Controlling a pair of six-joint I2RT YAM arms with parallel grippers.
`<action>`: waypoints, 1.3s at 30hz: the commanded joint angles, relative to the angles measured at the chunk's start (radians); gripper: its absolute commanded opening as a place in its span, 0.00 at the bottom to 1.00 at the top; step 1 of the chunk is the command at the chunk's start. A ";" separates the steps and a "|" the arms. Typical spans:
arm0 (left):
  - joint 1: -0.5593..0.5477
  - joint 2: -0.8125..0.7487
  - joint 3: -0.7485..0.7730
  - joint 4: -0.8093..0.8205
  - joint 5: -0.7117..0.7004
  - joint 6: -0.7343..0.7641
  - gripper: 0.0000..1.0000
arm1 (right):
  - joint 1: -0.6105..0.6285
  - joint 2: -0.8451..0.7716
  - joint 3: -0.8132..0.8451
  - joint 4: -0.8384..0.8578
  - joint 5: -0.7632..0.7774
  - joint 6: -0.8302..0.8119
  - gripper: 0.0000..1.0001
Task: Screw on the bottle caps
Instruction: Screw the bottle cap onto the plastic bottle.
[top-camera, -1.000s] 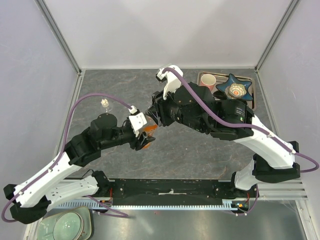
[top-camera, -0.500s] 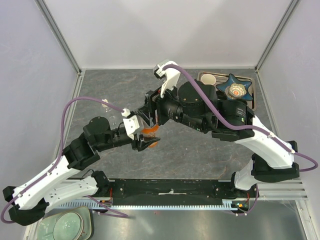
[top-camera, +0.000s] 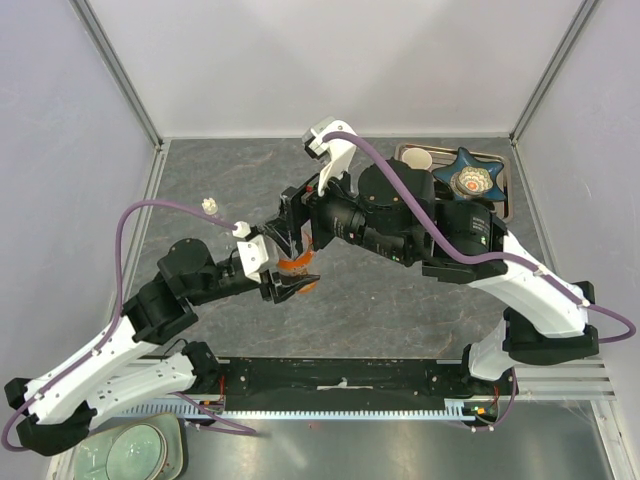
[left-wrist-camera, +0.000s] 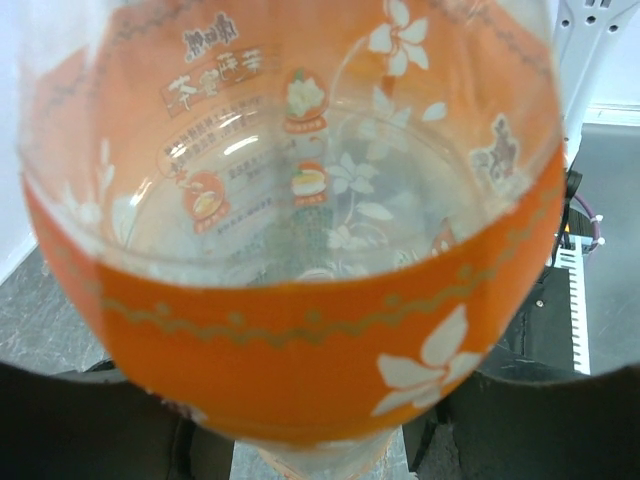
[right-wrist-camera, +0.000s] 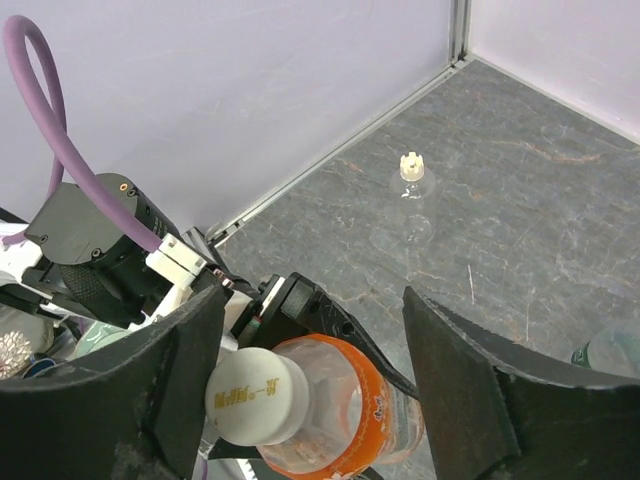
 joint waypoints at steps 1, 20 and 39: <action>0.016 -0.031 0.008 0.140 0.032 -0.020 0.33 | 0.016 -0.024 -0.012 -0.018 -0.088 -0.050 0.81; 0.044 -0.047 -0.041 0.118 0.050 -0.075 0.33 | 0.016 -0.071 -0.030 0.139 -0.209 -0.076 0.85; 0.064 -0.053 -0.056 0.135 0.056 -0.109 0.33 | 0.016 -0.174 -0.073 0.194 -0.281 -0.123 0.92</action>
